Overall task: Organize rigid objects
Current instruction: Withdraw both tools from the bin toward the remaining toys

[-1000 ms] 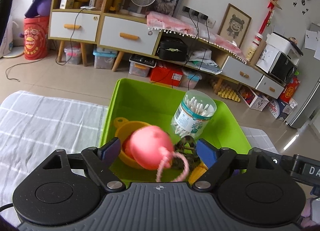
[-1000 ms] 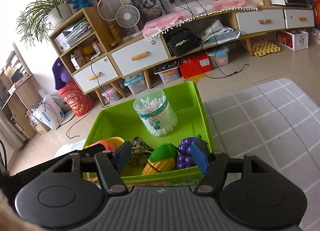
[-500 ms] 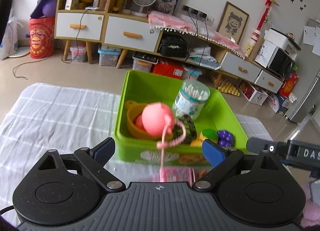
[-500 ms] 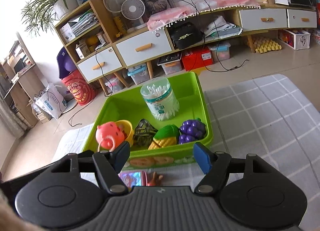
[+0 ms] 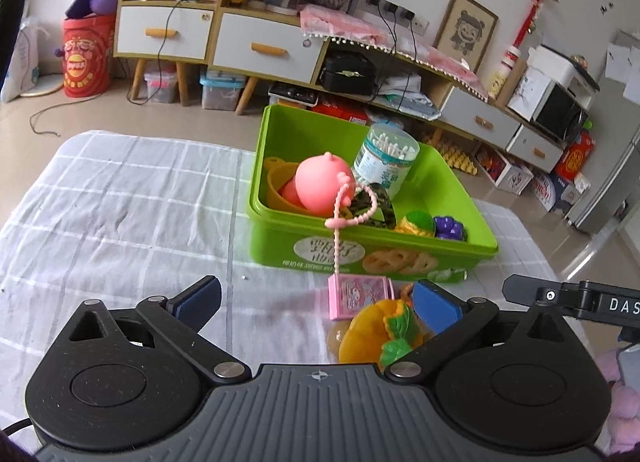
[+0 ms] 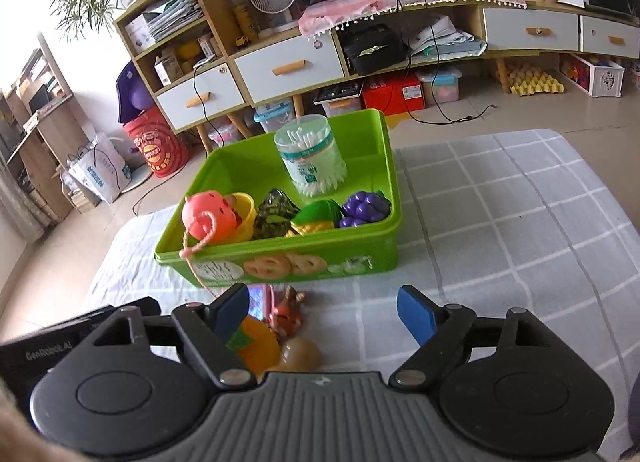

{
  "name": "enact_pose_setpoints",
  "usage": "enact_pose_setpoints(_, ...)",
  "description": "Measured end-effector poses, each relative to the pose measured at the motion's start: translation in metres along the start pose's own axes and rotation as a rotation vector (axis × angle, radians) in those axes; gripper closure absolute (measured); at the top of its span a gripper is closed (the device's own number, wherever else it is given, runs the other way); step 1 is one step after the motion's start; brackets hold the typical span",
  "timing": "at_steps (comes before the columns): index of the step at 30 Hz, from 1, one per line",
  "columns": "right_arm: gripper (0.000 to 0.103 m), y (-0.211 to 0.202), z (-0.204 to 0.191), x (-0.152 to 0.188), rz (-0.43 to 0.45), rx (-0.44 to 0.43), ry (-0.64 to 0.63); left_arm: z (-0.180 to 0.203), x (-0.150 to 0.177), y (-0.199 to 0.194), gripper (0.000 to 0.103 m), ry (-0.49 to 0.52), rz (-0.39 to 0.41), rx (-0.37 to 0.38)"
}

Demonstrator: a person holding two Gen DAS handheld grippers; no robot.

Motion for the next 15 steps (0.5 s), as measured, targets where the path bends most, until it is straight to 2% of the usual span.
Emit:
enact_pose_setpoints(7, 0.035, -0.003, 0.014, 0.014, -0.023, 0.007, -0.05, -0.001, 0.02, -0.002, 0.002, 0.06, -0.036, -0.026)
enact_pose_setpoints(15, 0.029, -0.003, 0.031, 0.026, -0.053, 0.033, -0.067, 0.009, 0.039, -0.001, 0.002, 0.147, -0.055, -0.019)
Point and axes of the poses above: each gripper's, at about its wrist camera, not at the fingertips, and y roughly the way its jaws point, z to its right, x to its underside, the point moved 8 cm from there along y, roughly the way its jaws point, and after that the axes turned 7 degrees about z, right-handed, at the moved point
